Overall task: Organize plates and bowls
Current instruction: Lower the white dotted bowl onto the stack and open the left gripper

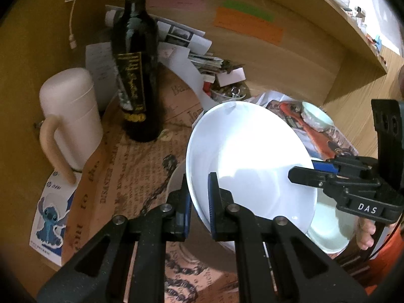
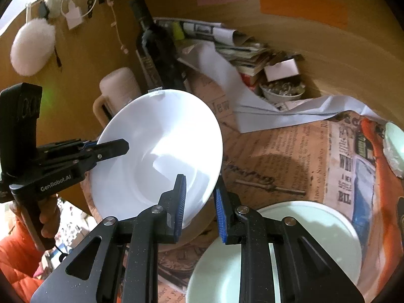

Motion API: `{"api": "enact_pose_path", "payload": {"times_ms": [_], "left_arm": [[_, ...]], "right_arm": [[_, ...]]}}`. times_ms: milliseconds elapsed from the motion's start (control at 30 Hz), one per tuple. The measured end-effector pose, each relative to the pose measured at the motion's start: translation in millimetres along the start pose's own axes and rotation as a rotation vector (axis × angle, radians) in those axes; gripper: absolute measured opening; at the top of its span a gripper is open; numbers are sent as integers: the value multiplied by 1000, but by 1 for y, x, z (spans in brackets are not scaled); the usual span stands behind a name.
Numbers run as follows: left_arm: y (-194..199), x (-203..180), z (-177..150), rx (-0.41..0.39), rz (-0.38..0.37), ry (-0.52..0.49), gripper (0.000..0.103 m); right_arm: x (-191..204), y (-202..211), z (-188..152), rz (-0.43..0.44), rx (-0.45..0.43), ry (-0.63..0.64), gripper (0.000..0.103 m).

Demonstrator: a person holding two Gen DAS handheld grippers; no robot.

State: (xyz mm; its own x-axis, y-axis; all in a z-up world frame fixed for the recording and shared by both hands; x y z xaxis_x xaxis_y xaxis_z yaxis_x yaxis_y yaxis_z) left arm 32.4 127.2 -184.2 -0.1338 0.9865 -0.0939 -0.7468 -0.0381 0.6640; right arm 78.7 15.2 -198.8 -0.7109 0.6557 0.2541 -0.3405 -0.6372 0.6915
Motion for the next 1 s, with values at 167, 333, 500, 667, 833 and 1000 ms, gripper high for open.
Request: {"api": "enact_pose_path", "payload": {"times_ms": [167,333,500,667,833,1000], "left_arm": [[2,4,-11,0,19,-11,10],[-2,6,-19,20,19,-11,10],[-6,5,-25,29,33,-38,10],[-7,5,-26,32,30,-47,11],[-9,3,-27,33,46,-73,11],[-10,1,-27,36,59,-84,12]], "right_arm": [[6,-6,-4,4,19,10,20],[9,-10,-9,-2,40,13,20],[8,-13,-13,-11,58,18,20],[7,-15,-14,-15,70,21,20],[8,-14,-13,-28,67,39,20],[10,-13,-14,-51,65,73,22]]}}
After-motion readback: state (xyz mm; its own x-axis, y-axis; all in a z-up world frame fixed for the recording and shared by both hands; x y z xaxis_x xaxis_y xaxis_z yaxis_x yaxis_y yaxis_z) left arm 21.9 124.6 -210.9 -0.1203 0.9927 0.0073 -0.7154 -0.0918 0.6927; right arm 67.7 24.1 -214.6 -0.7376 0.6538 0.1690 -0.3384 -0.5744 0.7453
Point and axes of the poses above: each gripper's, at about its wrist camera, not at the fingertips, and y roughly against the way its jaws point, x to its left, z to its top, the point moved 9 cm from there along -y, roughly the way its jaws point, and after that the axes turned 1 degree about -y, right-handed, at the moved point
